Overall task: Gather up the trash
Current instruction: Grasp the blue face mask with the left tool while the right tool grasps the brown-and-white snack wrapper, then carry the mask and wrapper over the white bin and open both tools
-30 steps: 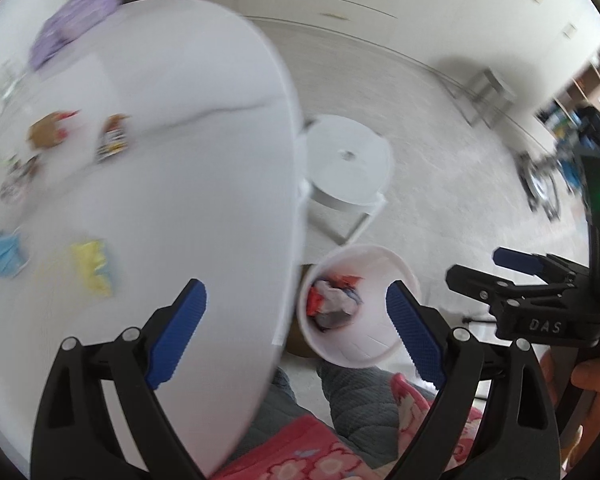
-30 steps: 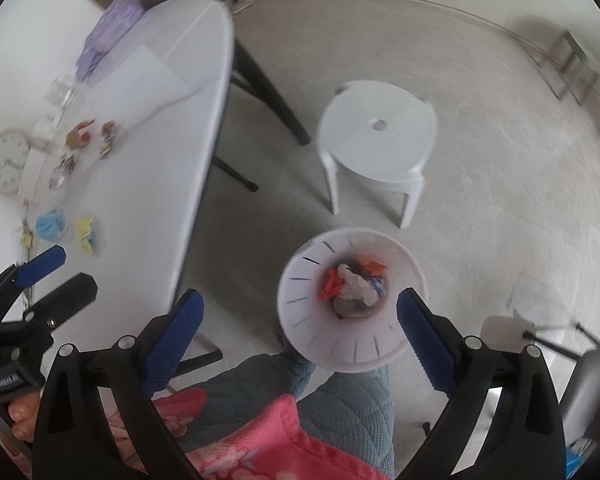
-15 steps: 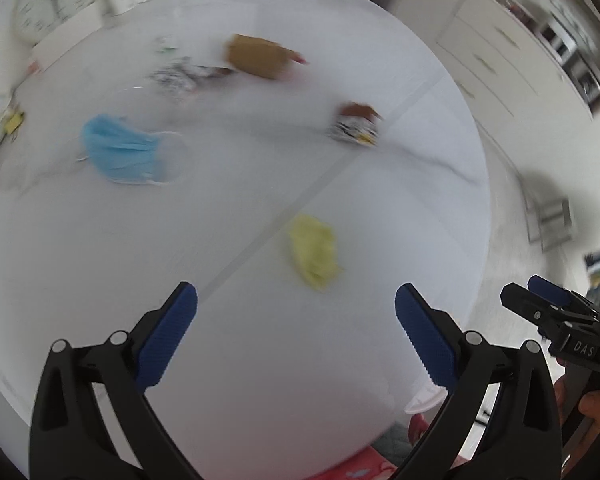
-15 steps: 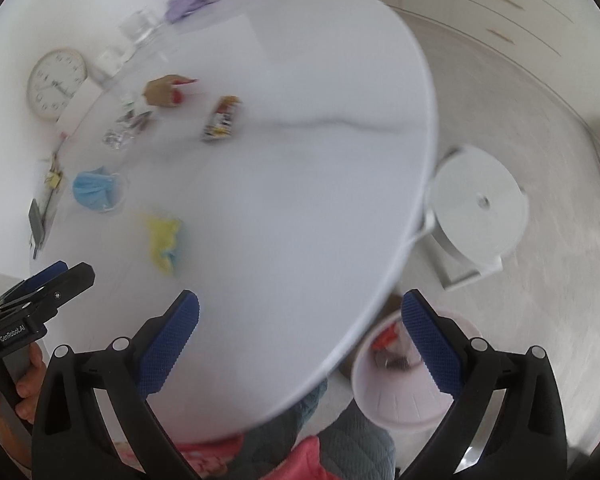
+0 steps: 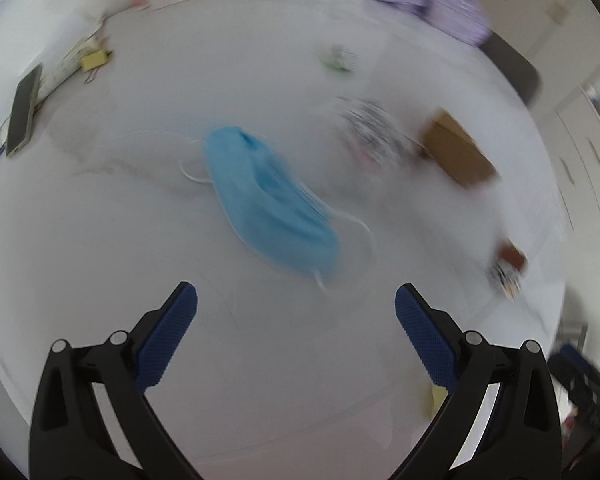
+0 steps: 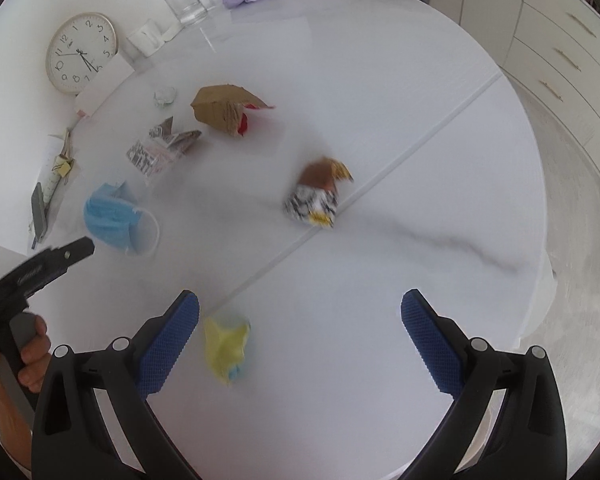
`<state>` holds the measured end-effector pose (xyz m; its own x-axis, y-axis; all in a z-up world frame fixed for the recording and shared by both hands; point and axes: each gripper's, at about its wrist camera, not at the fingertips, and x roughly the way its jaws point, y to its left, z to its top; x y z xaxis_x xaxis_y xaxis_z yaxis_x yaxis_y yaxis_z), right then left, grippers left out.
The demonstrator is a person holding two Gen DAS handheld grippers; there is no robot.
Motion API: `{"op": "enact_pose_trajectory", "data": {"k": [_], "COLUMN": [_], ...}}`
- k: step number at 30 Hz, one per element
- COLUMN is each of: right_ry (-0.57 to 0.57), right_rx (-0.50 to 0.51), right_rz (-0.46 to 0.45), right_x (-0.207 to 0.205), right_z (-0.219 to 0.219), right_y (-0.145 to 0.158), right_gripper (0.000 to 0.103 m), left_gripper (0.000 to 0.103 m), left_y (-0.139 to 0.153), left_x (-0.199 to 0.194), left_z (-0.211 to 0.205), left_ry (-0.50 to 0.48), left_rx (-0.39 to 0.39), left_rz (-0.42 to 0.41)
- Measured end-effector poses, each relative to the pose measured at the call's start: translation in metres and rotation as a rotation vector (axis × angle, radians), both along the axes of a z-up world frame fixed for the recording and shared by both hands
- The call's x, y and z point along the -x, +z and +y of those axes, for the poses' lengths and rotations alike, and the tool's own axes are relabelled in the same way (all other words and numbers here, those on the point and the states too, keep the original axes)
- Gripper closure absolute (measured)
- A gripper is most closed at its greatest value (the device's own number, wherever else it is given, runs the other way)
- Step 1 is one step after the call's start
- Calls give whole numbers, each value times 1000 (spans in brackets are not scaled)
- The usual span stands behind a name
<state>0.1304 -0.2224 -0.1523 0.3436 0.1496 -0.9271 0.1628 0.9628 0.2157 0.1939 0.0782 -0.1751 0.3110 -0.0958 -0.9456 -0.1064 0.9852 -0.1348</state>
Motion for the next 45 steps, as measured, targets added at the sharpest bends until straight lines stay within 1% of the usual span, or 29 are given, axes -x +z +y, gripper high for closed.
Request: {"op": "enact_pose_trajectory", "data": {"k": [2,5,7,9,10,11,12,13,14,15,18,19,20,23,25,26,27,28,30,31,32,33,36,37,39,42,45], "right_ry": [2,0,-4,-11,-14,-16,-19,-20,-20,-22,-37,-44,-49,-50,-59,-57,-54,-50,-36,-34,-30,-22,-20,-14,-13,-24,-37], "right_rx": [-1,-1,-7,-11,-16,-18,-18,-14,-11,-10,-9,-7,-4,15,39,43,52,66,76,93,104,101,81,78,76,51,36], "right_rz": [5,13,18,22,26,28,28,24,20,17,11,14,13,31,52,59,69,81,100,94,87,81,52,47,39,21,-1], "right_x": [-14,-31,-41,-45,-49,-52,-54,-57,-57,-58,-63,-66,-68,-76,-82,-85,-88,-90,-93,-94,-94,-94,-92,-91,-88,-80,-67], "right_z": [2,2,0,-4,-6,-7,-8,-9,-11,-12,-16,-17,-18,-15,-12,-10,-7,-4,3,5,6,7,7,6,3,-5,-14], "right_y": [-5,-12,-17,-21,-24,-26,-28,-30,-31,-32,-36,-37,-38,-46,-54,-57,-61,-65,-71,-70,-70,-69,-63,-61,-58,-52,-45], "right_gripper": [3,3,3,3,3,3,3,3,3,3,3,3,6,11,18,23,31,35,56,59,69,72,81,82,85,87,87], "left_gripper": [8,9,17,31,36,44,49,52,58,67,82,84,85,85,85,86,86,86,86,86,86,86,86,86,86,86,86], "left_y": [-10,-29,-39,-49,-52,-54,-56,-57,-57,-56,-52,-50,-46,-32,-20,-16,-10,-5,4,6,7,7,12,13,13,16,22], "left_x": [-18,-46,-57,-66,-69,-71,-73,-75,-75,-75,-74,-72,-70,-61,-50,-46,-40,-35,-25,-21,-17,-15,1,3,6,13,21], "left_z": [7,12,11,10,9,8,8,8,7,7,8,9,11,11,10,8,5,4,-3,-5,-8,-9,-22,-26,-35,-49,-61], "left_ry": [50,100,120,126,129,130,130,128,125,114,92,87,80,53,25,14,-6,-16,-48,-67,-89,-105,-166,-180,-207,-243,-282], "left_rx": [-5,-1,-11,-6,-14,-26,-37,-44,-58,-64,-53,-43,-37,-37,-46,-50,-59,-61,-70,-70,-70,-73,-98,-101,-89,-74,-74], "left_rz": [17,66,98,126,131,132,133,133,124,113,96,87,73,34,0,-11,-31,-43,-59,-60,-61,-63,-86,-91,-94,-96,-113]}}
